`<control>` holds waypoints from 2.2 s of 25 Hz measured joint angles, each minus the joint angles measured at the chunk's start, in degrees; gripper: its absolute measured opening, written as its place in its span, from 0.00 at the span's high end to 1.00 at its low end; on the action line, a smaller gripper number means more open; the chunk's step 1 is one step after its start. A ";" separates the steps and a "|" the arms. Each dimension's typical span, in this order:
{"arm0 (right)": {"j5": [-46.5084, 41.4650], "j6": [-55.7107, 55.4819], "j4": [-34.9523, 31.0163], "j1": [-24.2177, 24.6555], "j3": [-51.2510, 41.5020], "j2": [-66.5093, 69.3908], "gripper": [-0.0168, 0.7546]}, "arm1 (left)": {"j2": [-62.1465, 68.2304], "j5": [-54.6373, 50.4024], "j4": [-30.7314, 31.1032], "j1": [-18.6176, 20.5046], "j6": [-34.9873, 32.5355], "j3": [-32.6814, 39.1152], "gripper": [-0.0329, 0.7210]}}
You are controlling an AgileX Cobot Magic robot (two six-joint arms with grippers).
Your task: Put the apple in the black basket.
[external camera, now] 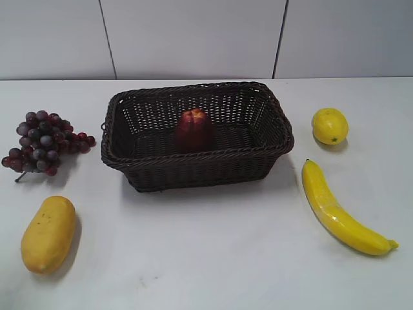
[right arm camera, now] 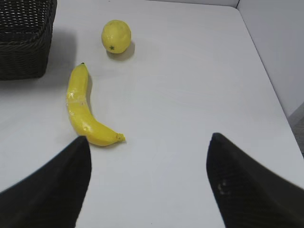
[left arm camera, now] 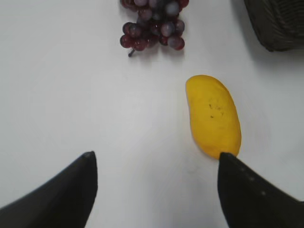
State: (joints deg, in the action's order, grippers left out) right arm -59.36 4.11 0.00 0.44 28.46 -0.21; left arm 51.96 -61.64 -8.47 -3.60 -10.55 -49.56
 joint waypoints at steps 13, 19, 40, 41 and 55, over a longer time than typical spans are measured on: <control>0.00 0.00 0.00 0.00 0.00 0.00 0.24 | -35.27 -0.48 -3.39 0.06 0.00 16.29 0.17; 0.00 0.00 0.00 0.00 0.00 0.00 0.24 | -38.92 -0.85 -3.91 0.06 0.00 21.33 0.17; 0.00 0.00 0.00 0.00 0.00 0.00 0.24 | -42.02 -0.57 -4.03 0.99 0.00 21.84 0.17; 0.00 0.00 0.00 0.00 0.00 0.00 0.24 | -43.21 -0.57 -4.05 1.39 0.00 21.84 0.17; -0.04 0.00 0.00 0.00 0.00 0.00 0.24 | -52.21 -0.63 -4.91 6.04 0.00 21.84 0.17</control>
State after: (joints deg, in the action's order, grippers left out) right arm -59.40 4.11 0.00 0.44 28.46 -0.21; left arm -0.25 -62.28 -13.38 2.44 -10.55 -27.72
